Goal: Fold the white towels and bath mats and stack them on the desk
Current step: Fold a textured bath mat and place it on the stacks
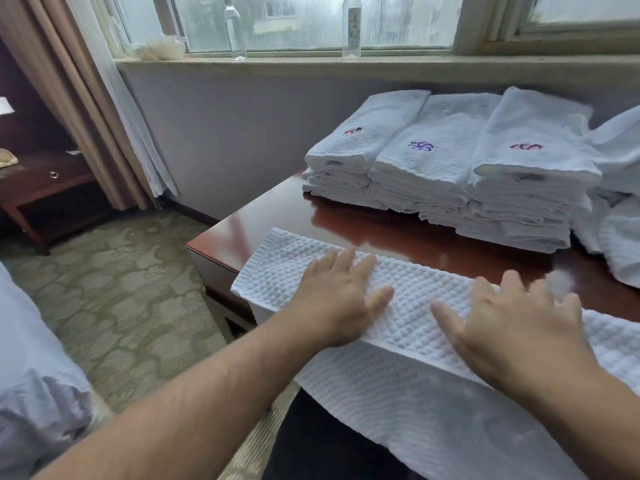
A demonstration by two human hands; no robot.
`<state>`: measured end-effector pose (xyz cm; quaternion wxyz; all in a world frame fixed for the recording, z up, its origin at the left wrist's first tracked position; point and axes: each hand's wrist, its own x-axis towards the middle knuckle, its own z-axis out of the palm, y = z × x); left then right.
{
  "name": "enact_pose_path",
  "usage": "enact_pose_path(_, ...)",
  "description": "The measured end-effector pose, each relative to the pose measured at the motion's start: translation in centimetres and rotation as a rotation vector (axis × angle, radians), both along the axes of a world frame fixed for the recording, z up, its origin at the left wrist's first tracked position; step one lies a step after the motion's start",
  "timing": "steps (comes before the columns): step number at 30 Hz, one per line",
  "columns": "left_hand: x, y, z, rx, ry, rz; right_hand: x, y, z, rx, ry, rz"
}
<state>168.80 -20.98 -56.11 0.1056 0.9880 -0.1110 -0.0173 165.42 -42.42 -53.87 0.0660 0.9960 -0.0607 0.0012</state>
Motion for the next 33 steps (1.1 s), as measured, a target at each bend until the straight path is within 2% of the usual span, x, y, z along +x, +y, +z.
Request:
enact_pose_path(3,0.6,0.0,-1.0,0.047,0.011,-0.022,-0.4,-2.3,-0.8,0.109,0.195,-0.09)
enact_pose_path(5,1.5,0.1,-1.0,0.048,0.024,-0.035,0.1,-2.7,-1.5,0.192,0.214,-0.071)
enact_pose_path(19,12.2,-0.7,0.3,0.108,0.006,-0.08,8.6,-2.7,-1.7,0.257,0.0,-0.059)
enact_pose_path(23,11.3,-0.8,0.8,0.142,0.048,-0.074,6.5,-4.9,-0.7,0.319,-0.076,0.134)
enact_pose_path(25,9.9,-2.4,1.1,0.089,-0.05,-0.098,4.4,-7.4,-0.4,0.296,-0.107,0.19)
enact_pose_path(28,6.3,-7.3,1.1,-0.073,-0.111,-0.302,0.2,-11.6,-0.3,0.321,-0.156,0.163)
enact_pose_path(31,2.4,-13.9,0.9,-0.119,-0.087,-0.61,-5.3,-16.0,-0.7,0.427,-0.206,0.054)
enact_pose_path(33,0.7,-18.3,0.9,-0.144,-0.101,-0.698,-8.4,-18.7,-1.0,0.393,-0.203,-0.034)
